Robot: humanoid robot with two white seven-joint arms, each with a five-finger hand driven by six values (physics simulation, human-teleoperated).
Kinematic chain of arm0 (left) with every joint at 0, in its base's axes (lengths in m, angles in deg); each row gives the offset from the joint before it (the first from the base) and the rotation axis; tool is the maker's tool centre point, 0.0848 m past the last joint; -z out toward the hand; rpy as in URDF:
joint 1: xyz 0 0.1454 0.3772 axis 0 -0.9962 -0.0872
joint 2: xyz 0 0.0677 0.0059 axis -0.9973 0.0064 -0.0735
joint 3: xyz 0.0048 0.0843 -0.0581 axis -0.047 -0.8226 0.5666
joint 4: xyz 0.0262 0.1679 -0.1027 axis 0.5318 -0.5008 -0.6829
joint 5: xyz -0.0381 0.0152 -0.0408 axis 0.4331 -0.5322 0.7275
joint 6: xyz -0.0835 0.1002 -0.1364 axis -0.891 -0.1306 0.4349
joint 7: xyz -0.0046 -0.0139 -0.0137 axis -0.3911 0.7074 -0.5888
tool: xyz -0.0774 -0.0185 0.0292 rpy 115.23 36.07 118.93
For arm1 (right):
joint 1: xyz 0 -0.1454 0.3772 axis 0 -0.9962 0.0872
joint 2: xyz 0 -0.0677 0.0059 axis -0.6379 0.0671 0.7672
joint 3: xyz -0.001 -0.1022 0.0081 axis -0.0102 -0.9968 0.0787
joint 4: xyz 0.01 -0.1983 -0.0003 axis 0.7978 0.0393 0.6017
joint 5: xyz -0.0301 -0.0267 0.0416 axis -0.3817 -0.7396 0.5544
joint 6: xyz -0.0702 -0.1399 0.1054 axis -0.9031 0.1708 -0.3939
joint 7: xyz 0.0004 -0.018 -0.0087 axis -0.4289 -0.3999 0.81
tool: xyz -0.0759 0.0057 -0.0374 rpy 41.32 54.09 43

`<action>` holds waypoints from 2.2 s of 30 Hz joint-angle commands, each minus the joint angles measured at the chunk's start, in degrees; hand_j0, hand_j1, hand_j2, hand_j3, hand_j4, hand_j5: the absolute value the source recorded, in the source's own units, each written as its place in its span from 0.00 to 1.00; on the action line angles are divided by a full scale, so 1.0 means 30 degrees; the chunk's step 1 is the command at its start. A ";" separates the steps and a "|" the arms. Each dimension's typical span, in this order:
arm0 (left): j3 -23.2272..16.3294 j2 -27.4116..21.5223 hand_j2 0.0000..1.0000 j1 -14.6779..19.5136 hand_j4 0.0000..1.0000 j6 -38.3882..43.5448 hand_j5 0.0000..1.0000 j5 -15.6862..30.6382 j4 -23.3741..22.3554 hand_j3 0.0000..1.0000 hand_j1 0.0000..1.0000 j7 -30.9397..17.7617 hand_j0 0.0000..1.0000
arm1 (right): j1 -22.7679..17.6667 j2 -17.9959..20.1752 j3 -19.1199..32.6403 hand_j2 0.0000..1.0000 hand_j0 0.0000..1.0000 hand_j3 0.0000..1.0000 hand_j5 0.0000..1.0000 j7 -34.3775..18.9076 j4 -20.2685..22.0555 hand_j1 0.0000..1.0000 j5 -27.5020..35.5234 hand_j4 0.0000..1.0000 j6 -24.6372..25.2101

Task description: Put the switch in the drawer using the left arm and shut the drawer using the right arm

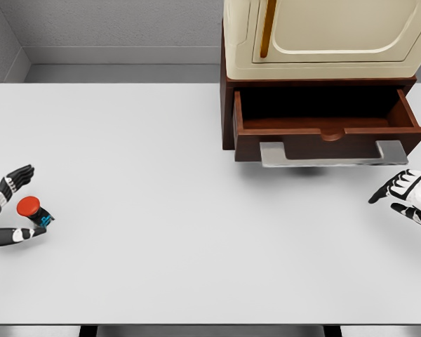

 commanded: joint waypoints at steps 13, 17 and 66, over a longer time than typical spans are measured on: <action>-0.0017 0.0366 0.70 0.0000 0.70 0.0019 0.70 -0.0457 -0.0217 0.70 0.70 -0.0006 0.70 | -0.0029 0.0057 0.0026 0.60 0.60 0.60 0.60 0.0106 -0.0054 0.60 0.0117 0.60 -0.0011; 0.0013 0.0337 0.70 -0.0029 0.70 0.0019 0.70 -0.0457 -0.0393 0.70 0.70 -0.0006 0.70 | 0.0000 0.0057 0.0026 0.60 0.60 0.60 0.60 0.0106 -0.0142 0.60 0.0117 0.60 -0.0011; -0.0572 0.0337 0.44 0.1991 0.44 0.0054 0.44 -0.2625 0.6638 0.44 0.44 -0.0006 0.44 | -0.0029 0.0204 0.0055 0.40 0.40 0.40 0.40 0.0136 -0.0728 0.40 0.0117 0.40 -0.0011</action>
